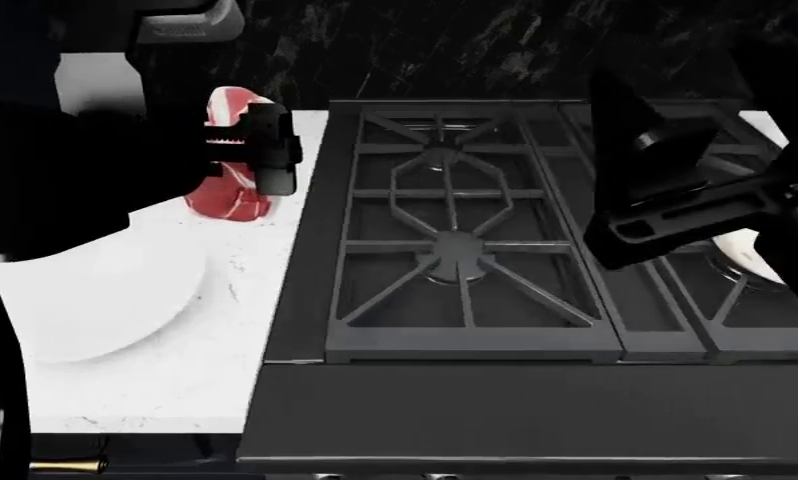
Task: Frozen meat rests on a plate on the counter. Retrieve the meat and place it in a pot on a burner. Then turn the burner on.
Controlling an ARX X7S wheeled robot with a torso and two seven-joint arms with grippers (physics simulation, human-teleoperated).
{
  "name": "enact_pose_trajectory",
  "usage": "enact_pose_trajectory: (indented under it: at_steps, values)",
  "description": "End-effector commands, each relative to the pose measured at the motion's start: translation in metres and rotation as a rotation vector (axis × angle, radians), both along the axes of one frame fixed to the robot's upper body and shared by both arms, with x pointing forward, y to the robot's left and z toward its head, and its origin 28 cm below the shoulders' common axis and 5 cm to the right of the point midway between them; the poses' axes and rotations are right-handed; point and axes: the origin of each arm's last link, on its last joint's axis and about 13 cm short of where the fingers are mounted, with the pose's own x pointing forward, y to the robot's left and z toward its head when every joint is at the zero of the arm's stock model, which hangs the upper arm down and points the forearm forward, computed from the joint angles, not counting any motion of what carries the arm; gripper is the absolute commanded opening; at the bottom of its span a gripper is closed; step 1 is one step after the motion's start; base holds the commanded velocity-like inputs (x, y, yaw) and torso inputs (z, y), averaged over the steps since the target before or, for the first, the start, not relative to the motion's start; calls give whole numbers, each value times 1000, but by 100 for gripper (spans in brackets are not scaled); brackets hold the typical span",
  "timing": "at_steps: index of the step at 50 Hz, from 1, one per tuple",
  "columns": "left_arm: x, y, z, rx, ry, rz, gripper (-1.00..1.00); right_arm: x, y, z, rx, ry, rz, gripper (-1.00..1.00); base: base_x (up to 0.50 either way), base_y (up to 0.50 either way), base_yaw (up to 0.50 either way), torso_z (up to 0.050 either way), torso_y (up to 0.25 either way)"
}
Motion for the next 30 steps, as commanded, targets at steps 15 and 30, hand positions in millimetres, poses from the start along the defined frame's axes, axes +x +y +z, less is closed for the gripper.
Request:
enact_pose_trajectory:
  at_steps: [15,30]
  values:
    - [-7,-5,4,-4,-15,-15,-100,-8,-11,2,28,-16,-48,100,1,-500,0,0,0]
    - [-5,-5,3,-3,-18,-17,-100,-2,-9,0,25,-13,-44,100,1,-500,0,0,1]
